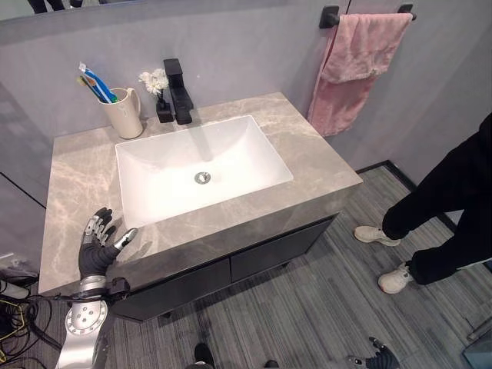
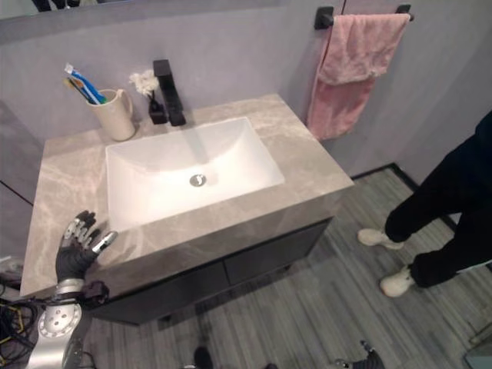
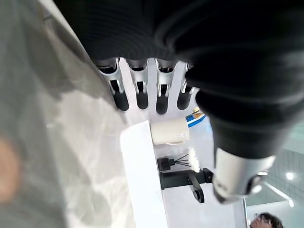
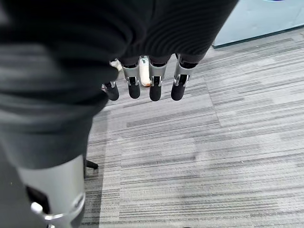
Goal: Put brush and paste in cup on sink, flatten towel.
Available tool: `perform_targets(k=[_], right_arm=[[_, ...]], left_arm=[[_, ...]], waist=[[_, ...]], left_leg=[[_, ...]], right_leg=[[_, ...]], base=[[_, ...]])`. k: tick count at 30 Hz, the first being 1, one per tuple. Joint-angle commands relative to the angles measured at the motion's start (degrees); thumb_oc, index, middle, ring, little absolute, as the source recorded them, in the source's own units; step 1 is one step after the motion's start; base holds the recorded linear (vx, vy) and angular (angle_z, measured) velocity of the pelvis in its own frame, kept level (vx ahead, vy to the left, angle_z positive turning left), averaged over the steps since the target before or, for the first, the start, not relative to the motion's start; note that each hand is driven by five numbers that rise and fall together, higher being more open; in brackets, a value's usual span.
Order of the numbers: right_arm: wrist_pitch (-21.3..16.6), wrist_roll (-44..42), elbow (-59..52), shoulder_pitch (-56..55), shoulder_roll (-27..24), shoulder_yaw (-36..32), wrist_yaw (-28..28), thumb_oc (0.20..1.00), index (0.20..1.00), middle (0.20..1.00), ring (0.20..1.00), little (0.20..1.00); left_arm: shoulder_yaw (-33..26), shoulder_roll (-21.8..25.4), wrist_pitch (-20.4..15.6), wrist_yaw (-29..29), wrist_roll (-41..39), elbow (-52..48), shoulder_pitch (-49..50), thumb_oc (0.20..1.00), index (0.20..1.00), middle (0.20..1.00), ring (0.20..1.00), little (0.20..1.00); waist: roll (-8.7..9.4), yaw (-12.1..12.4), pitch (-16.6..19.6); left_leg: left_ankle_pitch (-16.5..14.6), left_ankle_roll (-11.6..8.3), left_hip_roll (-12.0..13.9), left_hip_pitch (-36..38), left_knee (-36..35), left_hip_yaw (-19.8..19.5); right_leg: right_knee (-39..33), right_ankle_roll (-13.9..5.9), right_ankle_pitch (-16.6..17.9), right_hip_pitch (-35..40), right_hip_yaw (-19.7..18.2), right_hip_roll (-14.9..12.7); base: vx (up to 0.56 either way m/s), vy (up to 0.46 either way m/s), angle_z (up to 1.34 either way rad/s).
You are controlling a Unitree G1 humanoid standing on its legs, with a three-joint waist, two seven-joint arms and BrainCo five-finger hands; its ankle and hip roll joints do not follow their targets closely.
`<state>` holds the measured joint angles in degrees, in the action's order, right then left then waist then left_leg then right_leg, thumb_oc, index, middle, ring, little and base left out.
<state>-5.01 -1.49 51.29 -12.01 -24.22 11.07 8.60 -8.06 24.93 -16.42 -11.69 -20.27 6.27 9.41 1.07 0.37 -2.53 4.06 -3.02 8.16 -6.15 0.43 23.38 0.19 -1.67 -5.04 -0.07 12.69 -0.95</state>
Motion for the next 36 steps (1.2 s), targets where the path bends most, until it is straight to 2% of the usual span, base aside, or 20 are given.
perform_targets(k=[1, 2, 4, 6, 8, 10, 13, 17, 19, 23, 24, 25, 26, 27, 28, 29, 32, 34, 35, 36], right_arm=[[-2.1, -1.8, 0.7, 4.5, -0.3, -0.6, 0.8, 1.000, 1.000, 1.000, 1.000, 1.000], [-2.1, -1.8, 0.8, 4.9, -0.4, -0.2, 0.8, 1.000, 1.000, 1.000, 1.000, 1.000], [-2.3, -1.7, 1.6, 6.3, -0.8, 1.0, 0.9, 1.000, 1.000, 1.000, 1.000, 1.000], [-2.3, -1.4, 2.0, 6.7, -1.0, 1.8, 0.8, 1.000, 1.000, 1.000, 1.000, 1.000], [-2.4, -1.1, 1.6, 6.4, -1.5, 1.6, 0.5, 1.000, 1.000, 1.000, 1.000, 1.000], [-2.4, -1.0, 1.7, 5.8, -2.1, 0.6, 0.5, 1.000, 1.000, 1.000, 1.000, 1.000], [-2.3, -1.6, 2.1, 6.1, -2.1, -0.8, 0.8, 1.000, 1.000, 1.000, 1.000, 1.000], [-1.9, -1.3, 2.8, 7.6, -1.4, -0.6, 0.9, 1.000, 1.000, 1.000, 1.000, 1.000], [-1.8, -0.9, 2.4, 7.9, -1.1, -0.5, 0.9, 1.000, 1.000, 1.000, 1.000, 1.000], [-1.6, -0.2, 1.5, 8.4, -0.5, 0.5, 0.8, 1.000, 1.000, 1.000, 1.000, 1.000], [-1.4, 0.3, 1.6, 8.8, -0.3, 1.1, 0.7, 1.000, 1.000, 1.000, 1.000, 1.000], [-1.2, 0.6, 1.5, 9.4, 0.0, 1.5, 0.9, 1.000, 1.000, 1.000, 1.000, 1.000], [-1.1, 0.7, 1.6, 10.0, 0.4, 1.9, 1.0, 1.000, 1.000, 1.000, 1.000, 1.000], [-1.2, 0.6, 1.6, 10.3, 0.6, 2.0, 1.1, 1.000, 1.000, 1.000, 1.000, 1.000], [-1.3, 0.3, 1.8, 10.4, 0.9, 2.0, 1.3, 1.000, 1.000, 1.000, 1.000, 1.000], [-1.4, 0.2, 1.9, 10.5, 1.2, 2.2, 1.3, 1.000, 1.000, 1.000, 1.000, 1.000], [-1.5, 0.3, 3.4, 11.0, 1.7, 3.0, 1.3, 1.000, 1.000, 1.000, 1.000, 1.000], [-1.5, 0.4, 3.7, 11.1, 1.8, 3.1, 1.4, 1.000, 1.000, 1.000, 1.000, 1.000], [-1.4, 0.2, 4.0, 11.4, 2.2, 3.3, 1.6, 1.000, 1.000, 1.000, 1.000, 1.000], [-1.4, 0.2, 4.0, 11.4, 2.2, 3.2, 1.6, 1.000, 1.000, 1.000, 1.000, 1.000]], left_arm=[[-1.5, 1.6, -3.0, -2.0, -0.3, -0.3, -2.4, 0.846, 0.846, 0.846, 0.846, 0.846], [-1.5, 1.3, -3.1, -2.3, -0.3, 0.3, -2.5, 0.849, 0.849, 0.849, 0.849, 0.849], [-2.0, 0.9, -3.4, -2.7, -0.4, -0.6, -2.2, 0.862, 0.862, 0.862, 0.862, 0.862], [-2.2, 0.6, -3.8, -3.0, -0.4, -0.1, -2.1, 0.871, 0.871, 0.871, 0.871, 0.871], [-2.0, 0.6, -4.0, -2.7, -0.6, -0.3, -1.9, 0.875, 0.875, 0.875, 0.875, 0.875], [-1.0, 0.5, -4.1, -1.9, -0.4, -0.4, -1.7, 0.887, 0.887, 0.887, 0.887, 0.887], [0.7, 0.9, -3.7, -0.7, 0.0, -0.9, -1.4, 0.890, 0.890, 0.890, 0.890, 0.890], [2.5, 2.3, -3.1, 0.3, 1.4, -1.6, -0.8, 0.922, 0.922, 0.922, 0.922, 0.922], [2.6, 2.5, -3.1, 0.4, 1.6, -1.5, -0.8, 0.918, 0.918, 0.918, 0.918, 0.918], [3.0, 3.2, -3.1, 0.3, 2.1, -2.1, -1.0, 0.934, 0.934, 0.934, 0.934, 0.934], [3.3, 3.5, -2.9, 0.4, 2.3, -2.2, -0.9, 0.937, 0.937, 0.937, 0.937, 0.937], [3.7, 3.9, -2.7, 0.2, 2.8, -2.0, -0.9, 0.944, 0.944, 0.944, 0.944, 0.944], [4.0, 4.4, -2.5, 0.0, 3.5, -1.7, -0.9, 0.947, 0.947, 0.947, 0.947, 0.947], [4.1, 4.6, -2.2, 0.2, 3.6, -1.6, -0.9, 1.000, 1.000, 1.000, 1.000, 1.000], [4.3, 4.6, -1.9, 0.3, 3.3, -1.8, -0.7, 1.000, 1.000, 1.000, 1.000, 1.000], [4.5, 4.5, -1.7, 0.6, 3.3, -1.7, -0.6, 1.000, 1.000, 1.000, 1.000, 1.000], [6.1, 4.1, -1.1, 2.0, 2.9, -0.7, -0.3, 1.000, 1.000, 1.000, 1.000, 1.000], [6.5, 3.9, -0.8, 2.3, 2.9, -0.7, -0.2, 1.000, 1.000, 1.000, 1.000, 1.000], [7.9, 3.3, -0.2, 3.3, 2.4, 0.7, -0.2, 1.000, 1.000, 1.000, 1.000, 1.000], [7.9, 3.3, -0.3, 3.3, 2.4, 0.7, -0.3, 1.000, 1.000, 1.000, 1.000, 1.000]], waist=[[2.95, 0.2, -1.3], [3.31, 1.0, -1.9], [3.83, 3.0, -2.5], [3.98, 4.0, -2.4], [3.39, 3.8, -2.0], [2.49, 3.2, -1.4], [1.86, 2.1, -1.4], [1.22, 1.7, -1.7], [1.17, 1.8, -1.7], [1.28, 1.5, -2.2], [1.38, 1.5, -2.6], [1.49, 2.0, -3.0], [1.41, 2.8, -3.3], [1.22, 3.8, -3.4], [0.99, 4.9, -3.6], [0.83, 5.3, -3.3], [0.86, 6.1, -3.0], [0.97, 6.5, -2.6], [1.84, 7.1, -2.5], [1.82, 7.2, -2.6]], left_leg=[[2.6, -0.45, -5.2, -6.6, 2.1, -8.0], [1.3, -0.65, -6.1, -6.9, 4.0, -12.8], [-1.5, -0.93, -8.0, -7.2, 6.7, -25.4], [-2.6, -1.21, -8.7, -7.3, 8.2, -32.7], [-3.1, -1.18, -8.4, -5.9, 6.7, -34.4], [-3.0, -0.66, -8.5, -4.3, 4.3, -33.5], [-4.1, 0.40, -10.4, -3.2, 4.0, -32.9], [-5.2, 2.35, -12.0, -2.5, 3.5, -30.0], [-5.3, 2.58, -12.2, -2.5, 3.3, -29.4], [-5.9, 3.58, -13.4, -2.6, 3.0, -27.1], [-6.1, 3.80, -13.6, -2.4, 2.7, -26.0], [-6.1, 3.80, -13.3, -2.5, 2.7, -24.9], [-6.1, 3.73, -12.8, -2.6, 3.0, -23.8], [-6.1, 3.63, -12.3, -2.7, 3.1, -22.8], [-6.1, 3.51, -11.7, -2.3, 2.8, -21.5], [-5.5, 3.59, -11.5, -2.4, 2.3, -20.7], [-4.9, 3.93, -10.4, -1.5, 1.4, -17.2], [-4.7, 3.77, -10.0, -1.6, 1.3, -16.0], [-4.7, 3.37, -9.5, -1.1, 1.4, -13.2], [-4.6, 3.36, -9.5, -0.9, 1.3, -13.1]], right_leg=[[-0.4, -2.90, 1.4, -0.2, -3.6, 0.2], [0.1, -2.92, 1.4, -0.4, -4.6, -0.3], [1.3, -2.85, 2.0, -2.1, -7.9, -1.0], [1.8, -3.08, 2.5, -3.0, -10.9, -1.3], [1.7, -3.40, 2.8, -3.3, -12.4, -1.2], [1.6, -3.80, 2.8, -3.3, -12.1, -1.8], [2.5, -4.95, 3.4, -4.2, -13.3, -3.5], [3.5, -7.01, 5.1, -7.0, -16.5, -5.8], [3.6, -7.50, 5.6, -7.7, -17.0, -6.3], [3.2, -8.99, 8.5, -9.8, -18.6, -8.4], [2.7, -9.72, 10.2, -10.7, -18.7, -9.3], [2.9, -9.76, 11.1, -11.6, -17.8, -9.6], [3.7, -9.55, 10.8, -12.2, -14.0, -10.2], [4.7, -9.09, 10.0, -12.1, -9.4, -10.8], [6.5, -8.42, 8.2, -10.6, -3.1, -11.5], [8.0, -7.87, 7.3, -10.2, -0.6, -11.3], [15.2, -6.83, 2.3, -8.7, 3.7, -9.0], [14.4, -6.54, 1.7, -8.0, 4.8, -8.6], [11.6, -6.16, 1.1, -6.0, 6.9, -8.1], [11.5, -6.14, 1.2, -5.9, 6.8, -8.1]], base=[[-0.08, 0.009, -0.36], [-0.06, 0.023, -0.50], [-0.06, 0.038, -0.57], [-0.02, 0.038, -1.07], [0.01, 0.105, -0.84], [0.03, 0.199, -0.25], [-0.01, 0.248, 0.02], [-0.06, 0.264, -0.48], [-0.06, 0.176, -0.41], [-0.07, 0.199, -0.40], [-0.07, 0.099, -0.25], [-0.11, 0.118, -0.33], [-0.12, 0.061, -0.44], [-0.15, 0.079, -0.83], [-0.17, 0.096, -1.14], [-0.16, 0.098, -1.22], [-0.13, 0.060, -0.60], [-0.08, -0.034, -0.89], [-0.05, -0.058, -0.64], [-0.04, -0.087, -0.41]])
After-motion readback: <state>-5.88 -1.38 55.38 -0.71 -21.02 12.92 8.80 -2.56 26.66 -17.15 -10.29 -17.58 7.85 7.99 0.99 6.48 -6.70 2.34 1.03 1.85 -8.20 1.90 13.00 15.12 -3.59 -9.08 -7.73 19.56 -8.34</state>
